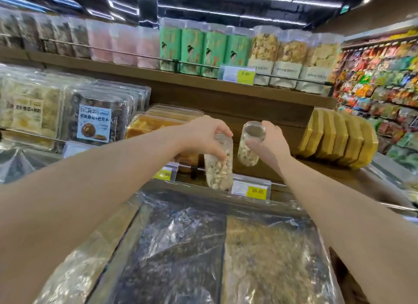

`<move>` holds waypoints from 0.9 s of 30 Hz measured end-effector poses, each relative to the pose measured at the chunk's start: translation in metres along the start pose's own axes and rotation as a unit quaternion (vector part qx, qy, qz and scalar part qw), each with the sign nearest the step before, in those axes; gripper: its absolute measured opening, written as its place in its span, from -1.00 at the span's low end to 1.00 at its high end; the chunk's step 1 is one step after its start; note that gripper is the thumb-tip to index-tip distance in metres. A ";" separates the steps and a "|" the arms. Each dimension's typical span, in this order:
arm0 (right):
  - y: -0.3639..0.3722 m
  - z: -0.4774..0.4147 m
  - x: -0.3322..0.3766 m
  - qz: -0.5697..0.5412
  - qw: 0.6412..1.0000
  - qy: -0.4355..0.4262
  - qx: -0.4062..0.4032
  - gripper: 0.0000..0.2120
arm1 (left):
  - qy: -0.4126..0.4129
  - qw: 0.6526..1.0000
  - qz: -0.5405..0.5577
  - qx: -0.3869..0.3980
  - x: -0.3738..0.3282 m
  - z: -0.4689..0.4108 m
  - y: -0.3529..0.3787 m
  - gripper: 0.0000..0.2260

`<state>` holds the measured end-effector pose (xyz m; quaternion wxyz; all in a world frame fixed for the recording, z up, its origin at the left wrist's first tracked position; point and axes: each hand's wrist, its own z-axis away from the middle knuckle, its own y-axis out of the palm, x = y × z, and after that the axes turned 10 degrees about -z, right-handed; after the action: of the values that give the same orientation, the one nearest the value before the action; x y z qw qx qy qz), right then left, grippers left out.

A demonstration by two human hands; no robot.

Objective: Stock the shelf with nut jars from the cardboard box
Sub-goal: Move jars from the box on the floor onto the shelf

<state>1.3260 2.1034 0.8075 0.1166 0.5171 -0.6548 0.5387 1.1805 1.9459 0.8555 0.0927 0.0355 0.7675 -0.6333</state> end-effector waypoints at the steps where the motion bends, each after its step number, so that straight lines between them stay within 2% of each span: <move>1: 0.007 -0.015 -0.008 0.002 1.000 -0.007 0.015 -0.48 | -0.007 1.000 0.005 0.002 0.003 -0.005 0.002 -0.44; 3: 0.021 -0.039 -0.021 0.002 0.999 -0.027 0.025 -0.47 | -0.023 1.000 0.014 -0.002 0.006 -0.014 0.008 -0.45; 7: 0.056 -0.072 -0.045 0.007 0.999 -0.038 -0.007 -0.53 | -0.034 0.999 0.025 -0.007 0.008 -0.023 0.023 -0.51; 11: 0.075 -0.088 -0.061 0.042 0.997 0.005 0.062 -0.47 | -0.032 0.999 0.023 -0.007 0.007 -0.029 0.034 -0.58; 15: 0.061 -0.088 -0.061 0.053 0.993 0.021 0.103 -0.31 | -0.016 0.999 0.034 -0.009 0.003 -0.034 0.035 -0.63; 17: 0.048 -0.080 -0.062 0.034 0.996 0.006 0.079 -0.29 | 0.003 0.999 0.047 -0.022 -0.003 -0.039 0.032 -0.65; 21: 0.021 -0.056 -0.067 0.003 1.000 0.007 0.012 -0.40 | 0.031 0.994 0.061 -0.084 -0.020 -0.059 0.029 -0.69; 24: 0.003 -0.037 -0.069 0.003 0.999 -0.027 -0.020 -0.49 | 0.061 0.988 0.059 -0.130 -0.034 -0.082 0.030 -0.74; 27: -0.012 -0.023 -0.070 0.006 0.998 -0.047 -0.033 -0.56 | 0.039 0.988 0.035 -0.148 -0.041 -0.104 0.037 -0.67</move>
<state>1.3571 2.1618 0.7739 0.0994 0.5339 -0.6803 0.4922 1.2173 2.0577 0.8461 0.0885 0.0729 0.8541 -0.5072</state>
